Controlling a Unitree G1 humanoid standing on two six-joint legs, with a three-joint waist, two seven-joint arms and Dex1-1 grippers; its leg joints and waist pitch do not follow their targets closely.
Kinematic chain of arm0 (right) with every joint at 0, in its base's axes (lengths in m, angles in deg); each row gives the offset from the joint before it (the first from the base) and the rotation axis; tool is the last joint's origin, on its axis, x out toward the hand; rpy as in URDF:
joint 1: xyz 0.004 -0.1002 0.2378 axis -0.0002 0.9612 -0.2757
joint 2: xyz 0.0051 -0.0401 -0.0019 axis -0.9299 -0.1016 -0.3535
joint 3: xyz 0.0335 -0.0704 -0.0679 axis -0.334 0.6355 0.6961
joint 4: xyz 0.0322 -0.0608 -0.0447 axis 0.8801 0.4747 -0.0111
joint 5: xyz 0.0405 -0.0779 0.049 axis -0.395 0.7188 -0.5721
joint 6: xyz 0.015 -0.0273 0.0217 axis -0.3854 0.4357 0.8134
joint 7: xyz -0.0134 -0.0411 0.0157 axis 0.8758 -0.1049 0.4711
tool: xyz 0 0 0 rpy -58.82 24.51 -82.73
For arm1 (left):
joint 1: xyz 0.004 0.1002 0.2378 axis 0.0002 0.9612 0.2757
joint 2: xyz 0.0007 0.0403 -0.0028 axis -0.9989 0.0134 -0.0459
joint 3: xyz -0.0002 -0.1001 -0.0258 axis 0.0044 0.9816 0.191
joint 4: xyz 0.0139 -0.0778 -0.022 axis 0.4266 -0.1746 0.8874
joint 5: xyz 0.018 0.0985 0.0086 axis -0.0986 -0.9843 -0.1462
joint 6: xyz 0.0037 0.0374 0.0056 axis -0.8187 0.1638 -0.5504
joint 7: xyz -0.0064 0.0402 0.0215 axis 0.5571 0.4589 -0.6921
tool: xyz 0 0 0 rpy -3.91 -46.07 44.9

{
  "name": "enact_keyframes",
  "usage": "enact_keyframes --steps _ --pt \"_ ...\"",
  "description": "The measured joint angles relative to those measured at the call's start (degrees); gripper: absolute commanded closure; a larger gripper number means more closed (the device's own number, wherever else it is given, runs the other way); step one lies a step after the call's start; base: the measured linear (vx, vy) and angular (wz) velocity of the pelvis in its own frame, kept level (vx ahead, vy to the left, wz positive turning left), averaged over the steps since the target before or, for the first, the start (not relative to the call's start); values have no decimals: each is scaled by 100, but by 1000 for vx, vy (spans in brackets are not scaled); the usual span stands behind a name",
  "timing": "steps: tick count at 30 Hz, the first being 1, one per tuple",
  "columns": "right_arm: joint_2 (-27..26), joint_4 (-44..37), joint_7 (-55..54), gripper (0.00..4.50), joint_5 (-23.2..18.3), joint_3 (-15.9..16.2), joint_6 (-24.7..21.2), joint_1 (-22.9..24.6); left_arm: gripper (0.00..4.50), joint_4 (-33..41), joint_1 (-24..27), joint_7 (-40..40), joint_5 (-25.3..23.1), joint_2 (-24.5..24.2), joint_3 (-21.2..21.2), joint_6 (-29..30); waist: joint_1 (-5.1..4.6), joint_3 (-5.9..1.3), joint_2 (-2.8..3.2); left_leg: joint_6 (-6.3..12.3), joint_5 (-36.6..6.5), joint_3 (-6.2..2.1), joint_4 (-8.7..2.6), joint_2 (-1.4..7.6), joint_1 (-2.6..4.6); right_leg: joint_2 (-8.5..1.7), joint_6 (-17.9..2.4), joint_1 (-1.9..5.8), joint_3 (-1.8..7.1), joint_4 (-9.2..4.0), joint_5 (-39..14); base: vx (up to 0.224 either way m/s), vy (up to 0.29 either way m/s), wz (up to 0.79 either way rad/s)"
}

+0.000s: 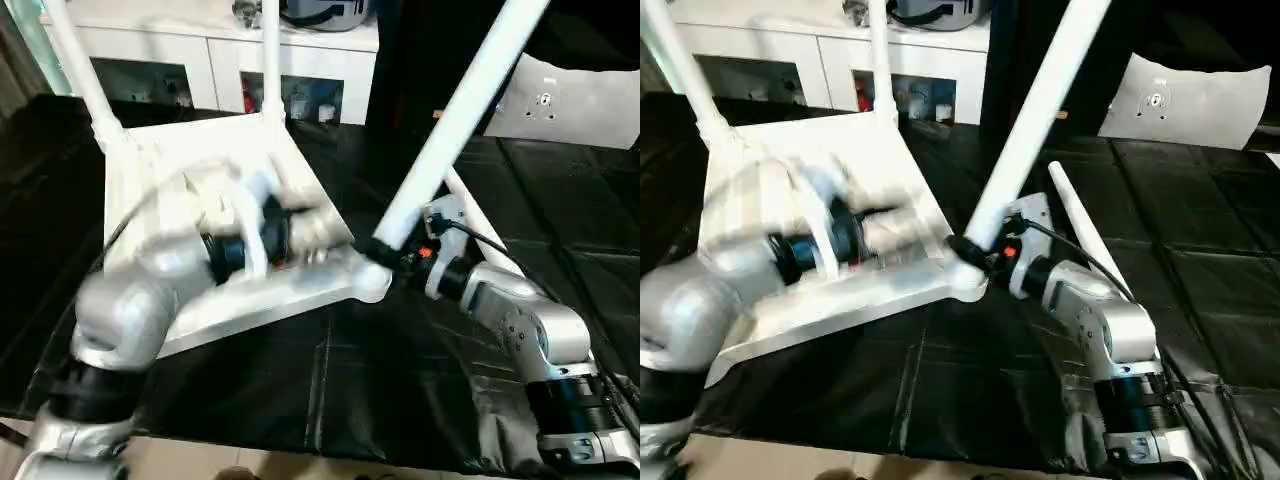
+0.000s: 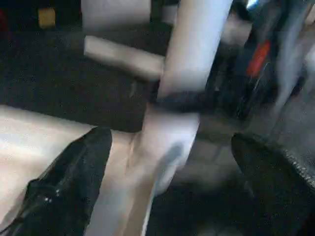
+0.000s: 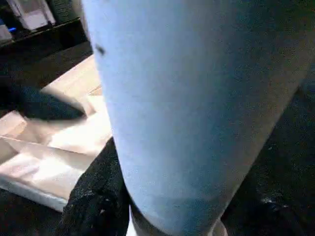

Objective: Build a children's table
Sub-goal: Insert table leg to table base

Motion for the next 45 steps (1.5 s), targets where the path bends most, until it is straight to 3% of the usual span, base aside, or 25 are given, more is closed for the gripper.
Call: enact_keyframes --steps 5,10,14,20,21,25,27,32,33,45 --pt "-6 -10 -168 257 132 9 86 101 43 -551 -6 88 -577 20 -465 -464 -11 -4 2 -1 0 0 0 0 0 0 1 0 1 0 1 0 0 0" --pt "-12 -9 -477 257 510 82 348 175 110 -1097 -19 90 -890 114 -640 -809 -21 -10 11 -1 0 0 -1 0 -1 0 1 -2 0 0 1 0 0 0" --pt "2 -9 -365 257 496 115 333 189 126 -1487 -100 174 -1049 223 -730 -1226 -40 -11 11 0 0 0 -1 0 -1 0 1 0 0 -1 1 0 0 0" --pt "-30 -226 -84 257 219 114 265 353 181 -2089 -198 281 -1301 353 -753 -1653 -59 -11 12 0 0 0 -1 0 -1 0 1 0 0 -2 1 0 0 0" --pt "-28 -254 -52 257 193 108 265 352 206 -2127 -215 287 -1321 372 -753 -1689 -59 -11 11 0 0 0 -1 0 0 0 1 1 0 -2 1 0 0 0" --pt "-29 -286 43 257 145 108 266 359 211 -2222 -267 299 -1355 404 -753 -1709 -61 -12 12 0 0 0 -1 0 1 0 0 0 0 -1 1 0 0 0" --pt "-32 -327 78 257 85 108 261 381 253 -2288 -314 307 -1389 426 -753 -1703 -60 -16 20 0 0 0 -1 0 1 0 0 1 0 -2 1 0 0 0" --pt "-30 -401 165 257 33 108 240 381 274 -2439 -421 346 -1476 438 -712 -1583 -72 -30 24 0 0 0 -1 0 8 -1 1 7 0 -1 1 0 0 0" --pt "-30 -400 168 257 33 108 240 381 298 -2444 -433 349 -1505 435 -702 -1539 -80 -30 25 -1 0 0 0 0 8 -1 1 7 0 -2 1 0 0 0" --pt "12 -396 230 257 74 123 244 380 383 -2337 -468 576 -1683 376 -747 -1284 -136 -36 24 0 0 0 0 0 11 -2 1 10 -2 -6 1 0 0 0"
